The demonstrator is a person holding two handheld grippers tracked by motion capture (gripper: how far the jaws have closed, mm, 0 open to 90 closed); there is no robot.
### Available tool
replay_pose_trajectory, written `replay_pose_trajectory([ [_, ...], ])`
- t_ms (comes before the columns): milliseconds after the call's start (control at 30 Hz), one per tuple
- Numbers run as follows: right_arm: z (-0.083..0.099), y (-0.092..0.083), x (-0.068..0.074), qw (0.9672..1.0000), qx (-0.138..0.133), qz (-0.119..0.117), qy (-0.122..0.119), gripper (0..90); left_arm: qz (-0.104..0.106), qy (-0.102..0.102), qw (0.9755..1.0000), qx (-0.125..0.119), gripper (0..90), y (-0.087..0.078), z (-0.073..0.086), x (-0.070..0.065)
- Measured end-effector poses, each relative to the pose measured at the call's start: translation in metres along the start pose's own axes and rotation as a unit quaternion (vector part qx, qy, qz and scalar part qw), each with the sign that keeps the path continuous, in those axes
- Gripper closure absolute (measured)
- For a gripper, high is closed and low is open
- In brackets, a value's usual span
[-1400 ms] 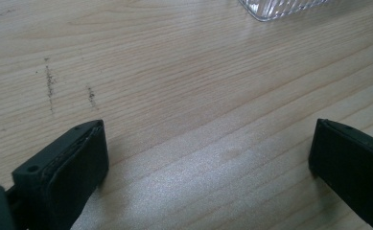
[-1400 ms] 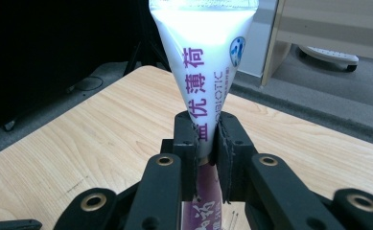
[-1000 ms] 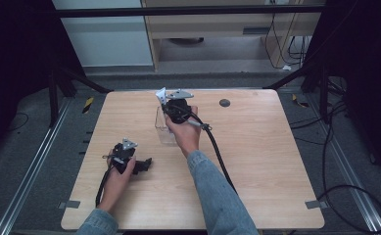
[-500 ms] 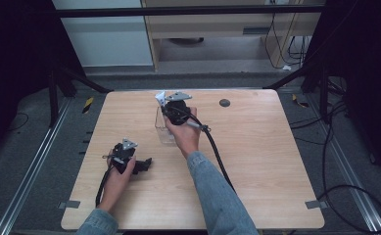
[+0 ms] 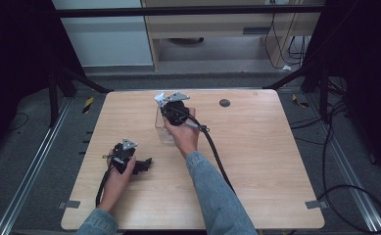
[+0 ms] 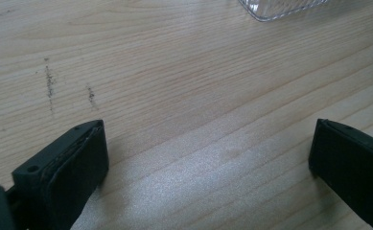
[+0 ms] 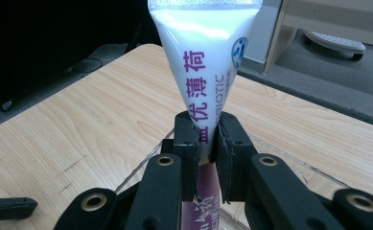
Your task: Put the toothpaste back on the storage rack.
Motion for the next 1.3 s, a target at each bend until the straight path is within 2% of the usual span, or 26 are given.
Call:
replay_pose_trajectory([
  [500,-0.004,0.008,0.004,1.0,0.005,0.002,-0.001,79.8,0.0,0.0,1.0,0.0,0.0,0.0,0.0,0.0],
  [733,-0.005,0.011,0.002,0.9999,0.006,0.004,0.009,79.5,0.0,0.0,1.0,0.0,0.0,0.0,0.0,0.0],
  [1300,-0.006,0.016,0.003,0.9999,0.007,0.004,0.014,79.0,0.0,0.0,1.0,0.0,0.0,0.0,0.0,0.0],
])
Point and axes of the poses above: each handheld gripper's, and its own axes: y roughly forward along the jaws, z roughly out of its underside, x roughly to its left, the point moved 1 cm from there along y, roughly forward along the jaws
